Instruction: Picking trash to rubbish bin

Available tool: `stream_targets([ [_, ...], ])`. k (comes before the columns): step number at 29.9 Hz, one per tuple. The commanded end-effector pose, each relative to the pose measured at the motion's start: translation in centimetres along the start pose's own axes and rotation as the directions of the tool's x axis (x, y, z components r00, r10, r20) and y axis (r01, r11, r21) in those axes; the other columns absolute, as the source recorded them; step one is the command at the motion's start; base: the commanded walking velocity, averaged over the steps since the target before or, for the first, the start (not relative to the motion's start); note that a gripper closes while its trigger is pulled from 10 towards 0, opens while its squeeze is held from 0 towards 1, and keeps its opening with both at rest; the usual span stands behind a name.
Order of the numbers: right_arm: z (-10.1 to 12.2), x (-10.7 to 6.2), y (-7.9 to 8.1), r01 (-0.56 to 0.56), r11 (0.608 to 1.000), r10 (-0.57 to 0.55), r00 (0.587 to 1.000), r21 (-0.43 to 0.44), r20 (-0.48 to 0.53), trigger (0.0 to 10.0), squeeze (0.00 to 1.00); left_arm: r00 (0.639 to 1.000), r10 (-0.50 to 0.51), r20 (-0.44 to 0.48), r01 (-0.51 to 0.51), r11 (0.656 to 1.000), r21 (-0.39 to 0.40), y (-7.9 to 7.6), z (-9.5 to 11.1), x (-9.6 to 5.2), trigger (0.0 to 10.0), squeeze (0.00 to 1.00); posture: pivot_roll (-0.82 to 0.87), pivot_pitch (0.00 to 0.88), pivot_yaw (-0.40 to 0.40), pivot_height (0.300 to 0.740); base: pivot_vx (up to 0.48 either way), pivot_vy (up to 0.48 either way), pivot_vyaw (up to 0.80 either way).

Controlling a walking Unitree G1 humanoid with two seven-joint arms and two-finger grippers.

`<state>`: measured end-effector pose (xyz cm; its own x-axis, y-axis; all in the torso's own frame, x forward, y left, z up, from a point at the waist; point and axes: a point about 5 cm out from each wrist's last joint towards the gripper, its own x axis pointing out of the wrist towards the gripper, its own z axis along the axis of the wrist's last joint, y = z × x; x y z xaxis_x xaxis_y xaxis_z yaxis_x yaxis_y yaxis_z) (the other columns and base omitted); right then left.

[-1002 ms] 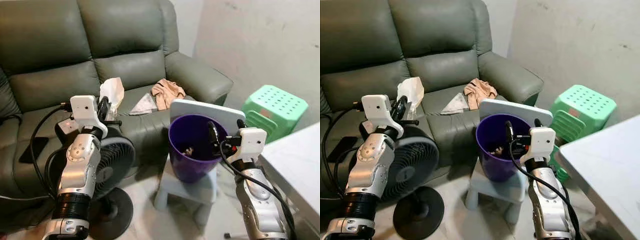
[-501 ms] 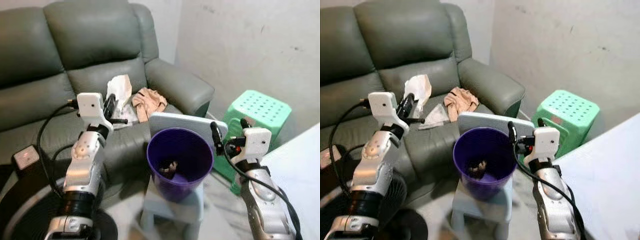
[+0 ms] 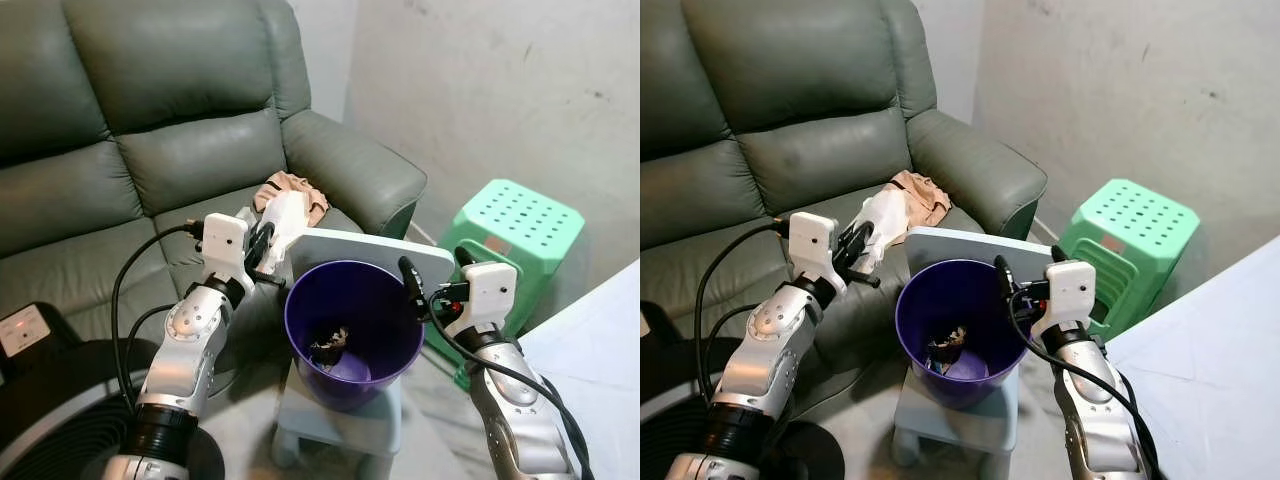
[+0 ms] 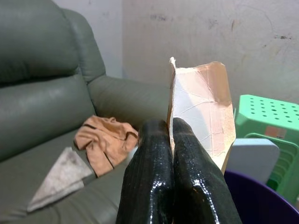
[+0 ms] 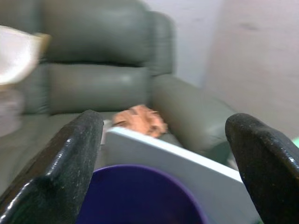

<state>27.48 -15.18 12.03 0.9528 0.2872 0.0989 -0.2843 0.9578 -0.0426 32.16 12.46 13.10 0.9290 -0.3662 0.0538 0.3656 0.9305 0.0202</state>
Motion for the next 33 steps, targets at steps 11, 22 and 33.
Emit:
stream_targets([
  [11, -1.4, -2.3, 0.5, -0.177, 0.984, 0.175, 0.975, 0.0, -0.139, 10.0, 0.0, 1.0, -0.022, 0.001, 0.022, 0.999, 0.048, 0.6, 0.1, 0.1, 10.0, 0.0, -0.06, 0.128, -0.117, 0.74, 0.0, 0.0, 0.0],
  [22, -0.6, -4.0, 0.9, -0.249, 0.968, 0.251, 0.955, 0.03, -0.16, 10.0, 0.0, 0.999, 0.007, -0.038, -0.005, 0.998, 0.056, 1.5, -0.8, 2.0, 10.0, 0.0, -0.1, 0.175, -0.142, 0.74, 0.0, 0.0, 0.0],
  [33, 0.7, -6.9, 1.8, -0.274, 0.957, 0.287, 0.943, 0.095, -0.168, 10.0, 0.0, 0.996, -0.089, -0.031, 0.091, 0.993, 0.076, 0.4, -0.1, 4.0, 10.0, 0.0, -0.18, 0.252, -0.127, 0.74, 0.0, 0.0, 0.0],
])
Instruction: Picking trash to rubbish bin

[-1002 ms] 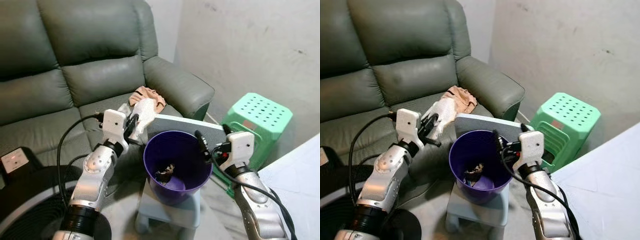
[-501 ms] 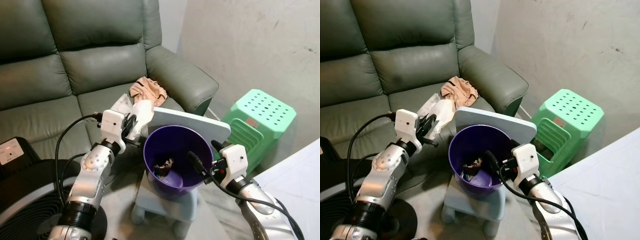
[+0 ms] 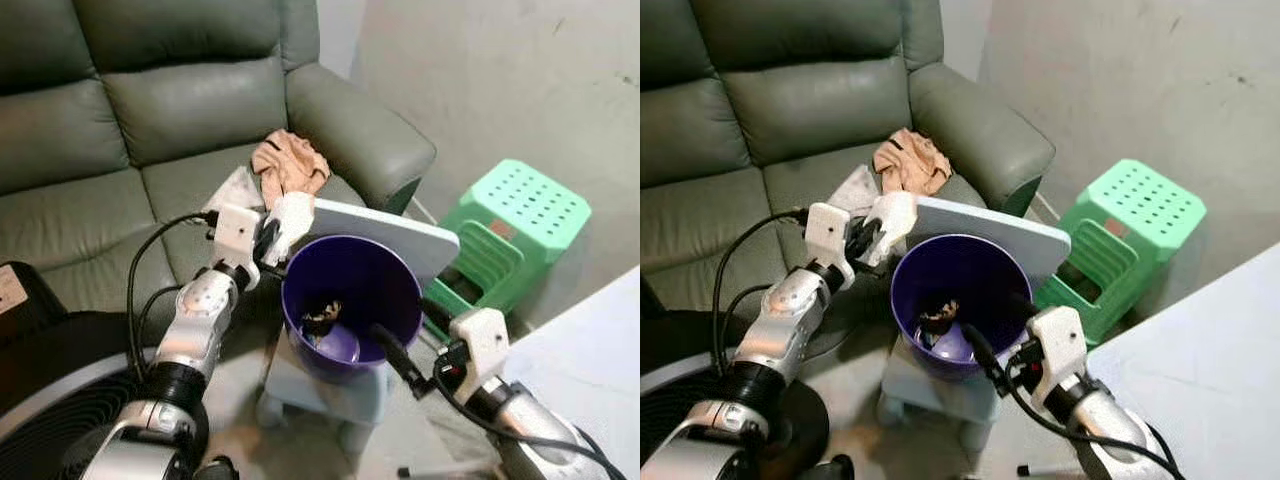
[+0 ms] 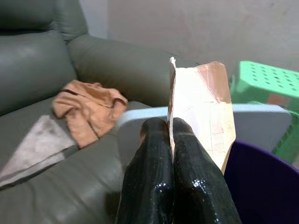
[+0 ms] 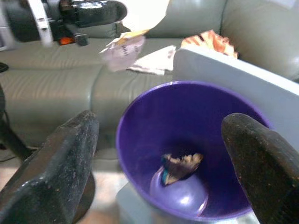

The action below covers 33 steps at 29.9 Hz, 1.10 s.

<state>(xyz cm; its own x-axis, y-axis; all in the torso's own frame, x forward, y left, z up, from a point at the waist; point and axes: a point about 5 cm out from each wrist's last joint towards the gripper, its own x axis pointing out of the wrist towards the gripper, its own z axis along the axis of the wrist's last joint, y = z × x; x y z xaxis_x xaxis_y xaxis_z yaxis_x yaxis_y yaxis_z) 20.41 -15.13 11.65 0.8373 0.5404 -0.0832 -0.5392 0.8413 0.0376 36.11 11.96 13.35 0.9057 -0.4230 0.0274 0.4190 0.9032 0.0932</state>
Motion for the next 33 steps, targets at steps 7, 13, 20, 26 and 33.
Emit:
stream_targets([
  [7, 1.0, -2.4, 0.7, 0.039, 0.999, -0.039, 0.999, 0.017, -0.017, 10.0, 0.0, 0.989, -0.145, -0.002, 0.145, 0.989, 0.018, -2.2, 0.2, 1.3, 10.0, 0.0, -0.25, 0.319, -0.115, 0.74, 0.0, 0.0, 0.0],
  [13, 2.1, -4.2, 2.3, 0.038, 0.997, -0.038, 0.999, 0.066, -0.003, 10.0, 0.0, 0.966, -0.26, 0.002, 0.26, 0.965, 0.022, -4.1, 0.7, 2.3, 10.0, 0.0, -0.32, 0.36, -0.11, 0.74, 0.0, 0.0, 0.0],
  [20, 2.7, -5.3, 3.1, 0.049, 0.996, -0.048, 0.999, 0.079, -0.016, 10.0, 0.0, 0.949, -0.315, 0.014, 0.314, 0.949, 0.026, -4.7, 1.4, 3.0, 10.0, 0.0, -0.36, 0.395, -0.109, 0.74, 0.0, 0.0, 0.0],
  [26, 3.0, -6.0, 3.4, 0.076, 0.993, -0.073, 0.997, 0.086, -0.033, 10.0, 0.0, 0.941, -0.338, 0.027, 0.339, 0.941, -0.012, -4.2, 2.2, 3.5, 10.0, 1.0, -0.38, 0.414, -0.11, 0.74, 0.0, 0.0, 0.0],
  [33, 3.2, -6.1, 3.5, 0.084, 0.992, -0.08, 0.996, 0.099, -0.041, 10.0, 0.0, 0.937, -0.347, 0.041, 0.347, 0.938, 0.003, -3.9, 2.5, 3.5, 10.0, 1.0, -0.37, 0.414, -0.112, 0.74, 0.0, 0.0, 0.0],
])
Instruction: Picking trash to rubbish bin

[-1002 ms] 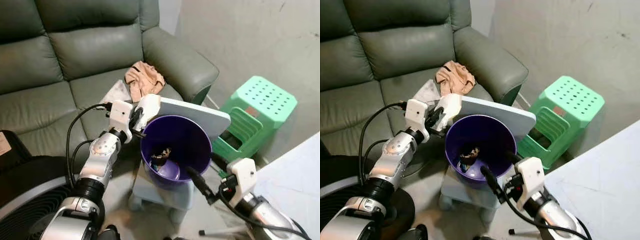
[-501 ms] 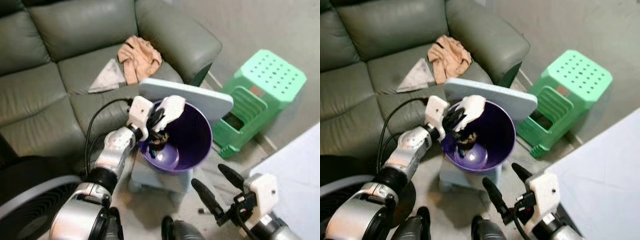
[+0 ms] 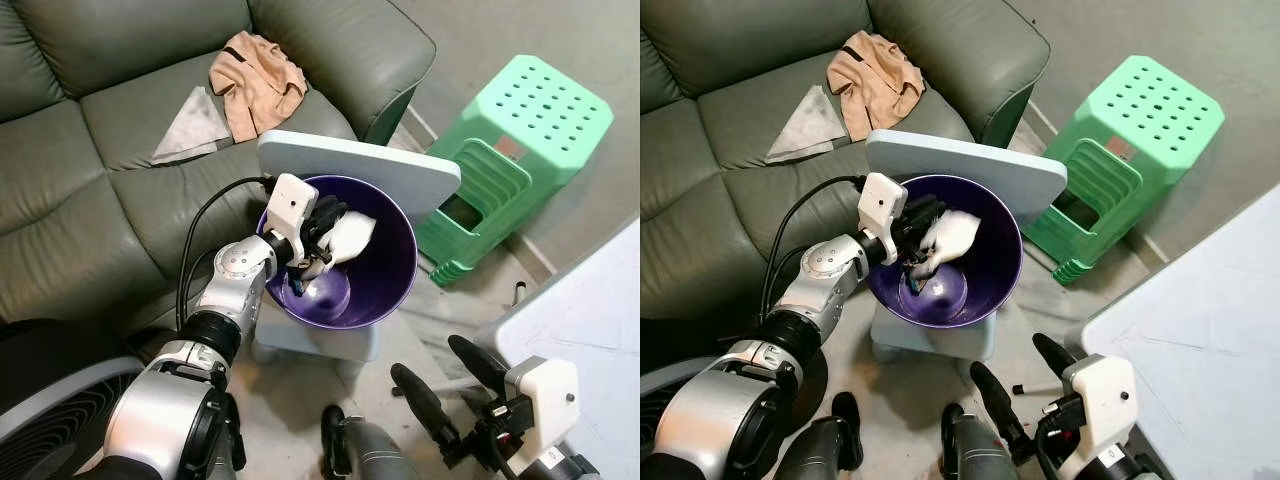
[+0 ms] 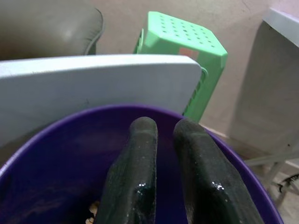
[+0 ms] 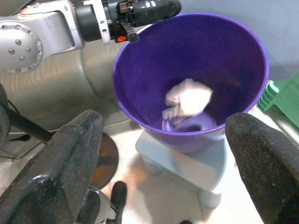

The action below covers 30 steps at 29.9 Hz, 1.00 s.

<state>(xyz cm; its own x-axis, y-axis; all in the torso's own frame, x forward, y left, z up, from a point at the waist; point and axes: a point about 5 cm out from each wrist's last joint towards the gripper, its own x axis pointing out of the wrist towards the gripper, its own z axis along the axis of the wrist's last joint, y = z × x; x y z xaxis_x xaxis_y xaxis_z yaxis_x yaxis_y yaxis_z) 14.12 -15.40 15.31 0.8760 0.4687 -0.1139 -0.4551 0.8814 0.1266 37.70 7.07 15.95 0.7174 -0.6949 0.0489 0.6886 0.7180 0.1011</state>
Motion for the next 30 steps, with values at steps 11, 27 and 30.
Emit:
stream_targets([
  [11, 0.1, 1.0, -0.3, -0.001, 1.0, 0.001, 1.0, 0.01, 0.017, 10.0, 0.0, 0.999, 0.001, 0.046, 0.0, 1.0, -0.011, 0.4, 0.2, -0.5, 10.0, 1.0, -0.33, 0.386, -0.096, 0.74, 0.0, 0.0, 0.0],
  [27, 1.5, 8.1, -3.4, 0.14, 0.99, -0.138, 0.95, 0.015, 0.279, 10.0, 0.0, 0.943, 0.253, 0.219, -0.252, 0.967, -0.032, 2.8, 4.0, -3.5, 10.0, 0.0, -0.1, 0.216, 0.0, 0.74, 0.0, 0.0, 0.0],
  [30, 1.5, 9.1, -3.9, 0.16, 0.987, -0.159, 0.941, 0.023, 0.298, 10.0, 0.0, 0.928, 0.297, 0.227, -0.292, 0.955, -0.053, 2.9, 4.2, -3.9, 10.0, 0.0, -0.08, 0.196, 0.001, 0.74, 0.0, 0.0, 0.0],
])
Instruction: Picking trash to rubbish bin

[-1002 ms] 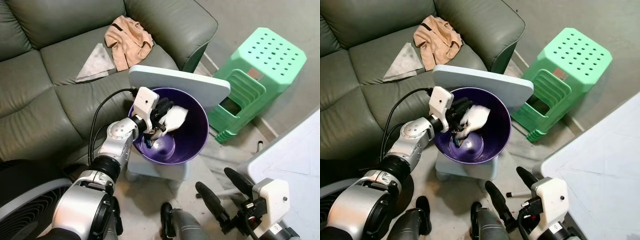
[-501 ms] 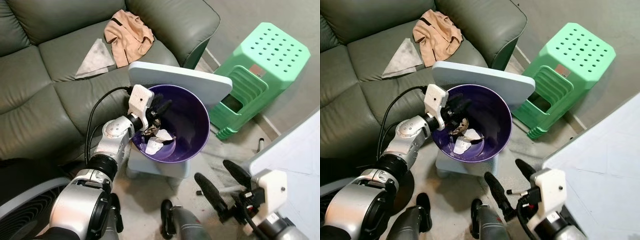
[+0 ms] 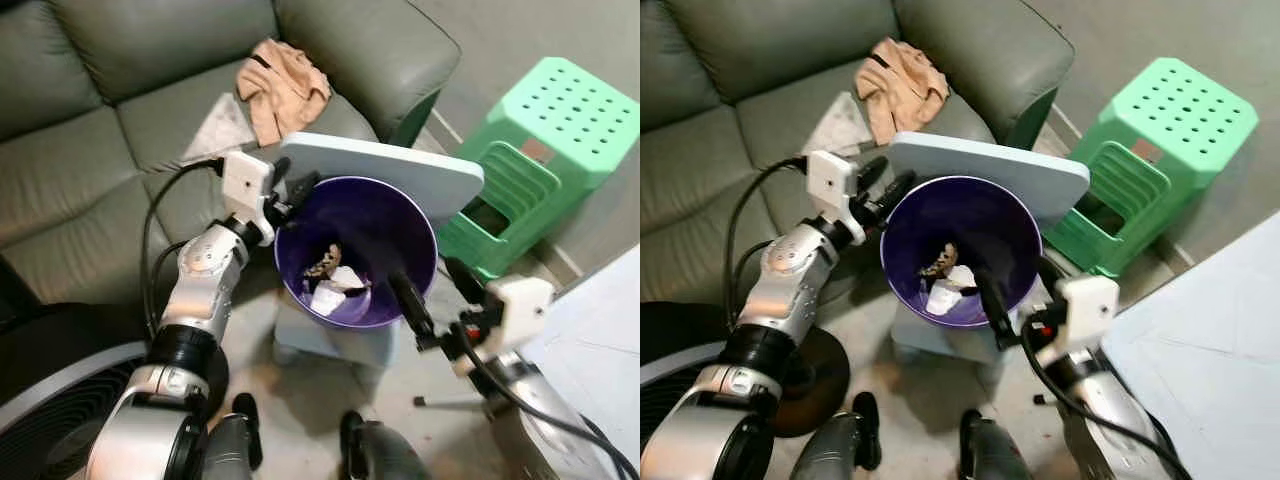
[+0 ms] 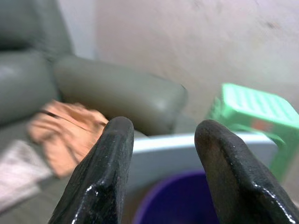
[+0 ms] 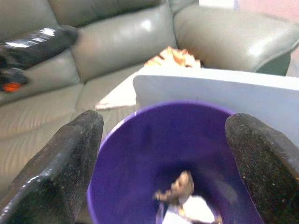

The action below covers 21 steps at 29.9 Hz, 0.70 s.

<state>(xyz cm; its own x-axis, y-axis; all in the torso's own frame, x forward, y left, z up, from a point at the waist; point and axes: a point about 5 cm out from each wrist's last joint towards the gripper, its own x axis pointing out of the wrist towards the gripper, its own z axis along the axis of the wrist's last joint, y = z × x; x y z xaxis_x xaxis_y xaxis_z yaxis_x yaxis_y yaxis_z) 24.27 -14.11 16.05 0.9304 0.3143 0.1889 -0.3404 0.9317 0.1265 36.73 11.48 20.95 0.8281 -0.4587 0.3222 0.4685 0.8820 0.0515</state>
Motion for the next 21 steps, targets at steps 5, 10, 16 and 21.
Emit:
stream_targets([
  [5, -1.4, 1.7, -0.9, 0.041, 0.999, -0.041, 0.999, -0.029, 0.003, 10.0, 0.0, 0.991, 0.133, -0.006, -0.133, 0.99, -0.046, 0.4, -0.2, -1.6, 10.0, 0.0, -0.04, 0.132, -0.018, 0.74, 0.0, 0.0, 0.0],
  [10, -1.5, 2.9, -2.1, 0.097, 0.993, -0.096, 0.995, -0.074, 0.022, 10.0, 0.0, 0.978, 0.21, -0.004, -0.21, 0.977, -0.021, 0.9, -0.2, -2.6, 10.0, 0.0, -0.02, 0.101, -0.035, 0.74, 0.0, 0.0, 0.0],
  [16, -1.1, 3.8, -3.9, 0.178, 0.977, -0.173, 0.984, -0.117, 0.05, 10.0, 0.0, 0.948, 0.315, -0.039, -0.316, 0.949, -0.019, 2.2, -1.0, -4.1, 10.0, 0.0, -0.02, 0.067, -0.048, 0.74, 0.0, 0.0, 0.0],
  [21, -1.2, 3.9, -4.8, 0.229, 0.963, -0.222, 0.973, -0.142, 0.064, 10.0, 0.0, 0.934, 0.353, -0.054, -0.355, 0.935, -0.025, 2.8, -1.1, -4.8, 10.0, 0.0, -0.03, 0.046, -0.058, 0.74, 0.0, 0.0, 0.0],
])
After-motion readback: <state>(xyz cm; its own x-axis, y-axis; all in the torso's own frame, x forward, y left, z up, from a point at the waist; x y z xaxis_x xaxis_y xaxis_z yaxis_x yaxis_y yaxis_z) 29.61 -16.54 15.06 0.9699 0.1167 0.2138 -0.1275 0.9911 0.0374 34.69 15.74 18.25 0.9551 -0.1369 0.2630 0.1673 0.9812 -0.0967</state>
